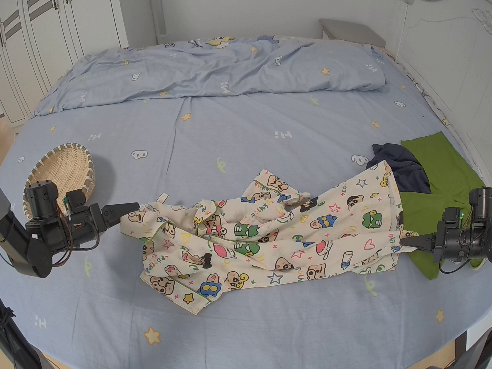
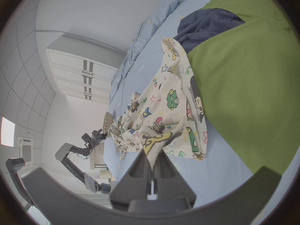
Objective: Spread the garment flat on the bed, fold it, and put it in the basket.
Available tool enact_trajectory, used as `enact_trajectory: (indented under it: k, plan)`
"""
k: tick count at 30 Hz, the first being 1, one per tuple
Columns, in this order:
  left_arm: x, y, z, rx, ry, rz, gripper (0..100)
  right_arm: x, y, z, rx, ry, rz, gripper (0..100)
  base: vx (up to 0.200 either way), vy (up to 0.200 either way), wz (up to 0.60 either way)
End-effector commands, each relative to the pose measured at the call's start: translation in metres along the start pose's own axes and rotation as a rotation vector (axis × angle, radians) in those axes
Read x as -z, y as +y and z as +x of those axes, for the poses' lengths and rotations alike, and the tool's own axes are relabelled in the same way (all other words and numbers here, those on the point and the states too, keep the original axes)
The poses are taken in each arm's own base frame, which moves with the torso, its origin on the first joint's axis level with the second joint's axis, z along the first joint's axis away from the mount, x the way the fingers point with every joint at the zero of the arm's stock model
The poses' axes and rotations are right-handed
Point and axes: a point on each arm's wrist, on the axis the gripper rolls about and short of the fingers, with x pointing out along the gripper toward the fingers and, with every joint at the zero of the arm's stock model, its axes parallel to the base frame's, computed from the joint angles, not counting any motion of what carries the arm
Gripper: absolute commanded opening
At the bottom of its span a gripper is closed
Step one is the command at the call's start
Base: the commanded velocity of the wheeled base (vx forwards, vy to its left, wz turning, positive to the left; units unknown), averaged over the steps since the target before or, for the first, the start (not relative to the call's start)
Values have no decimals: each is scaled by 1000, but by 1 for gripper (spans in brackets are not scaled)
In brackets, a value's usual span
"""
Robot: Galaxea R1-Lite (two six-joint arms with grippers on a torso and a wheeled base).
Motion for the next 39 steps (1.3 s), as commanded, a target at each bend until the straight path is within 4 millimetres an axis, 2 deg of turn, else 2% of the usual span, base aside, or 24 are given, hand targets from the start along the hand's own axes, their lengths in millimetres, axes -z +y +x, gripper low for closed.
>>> enact_trajectory:
  k: [1, 5, 9, 14, 16, 19, 25, 26, 34, 39]
  plan:
    - [6, -8, -39, -63, -48, -10, 100, 1, 0, 1, -2, 5, 2, 0, 0, 0, 0]
    - [17, -2, -57, -116, -53, -34, 100, 2, 1, 2, -5, 12, 3, 0, 0, 0, 0]
    - [47, -14, -67, -110, 12, -88, 100, 2, 1, 3, -7, 14, 2, 0, 0, 0, 0]
    - [73, -32, -63, -52, 113, -121, 100, 2, 1, 3, -7, 15, 3, 0, 0, 0, 0]
    - [84, -39, -57, -21, 171, -134, 100, 2, 1, 3, -7, 15, 3, 0, 0, 0, 0]
    - [90, -46, -48, 14, 222, -166, 100, 2, 1, 3, -7, 15, 2, 0, 0, 0, 0]
    - [103, -47, -26, 19, 311, -285, 100, 2, 1, 3, -7, 16, 1, 0, 0, 0, 0]
    - [109, -48, -18, -15, 328, -294, 100, 3, 1, 3, -7, 17, 2, 0, 0, 0, 0]
    - [131, -51, 11, -137, 350, -320, 100, 3, 1, 3, -7, 17, 2, 0, 0, 0, 0]
    - [133, -52, 16, -143, 320, -320, 100, 3, 1, 4, -8, 18, 0, 0, 0, 0, 0]
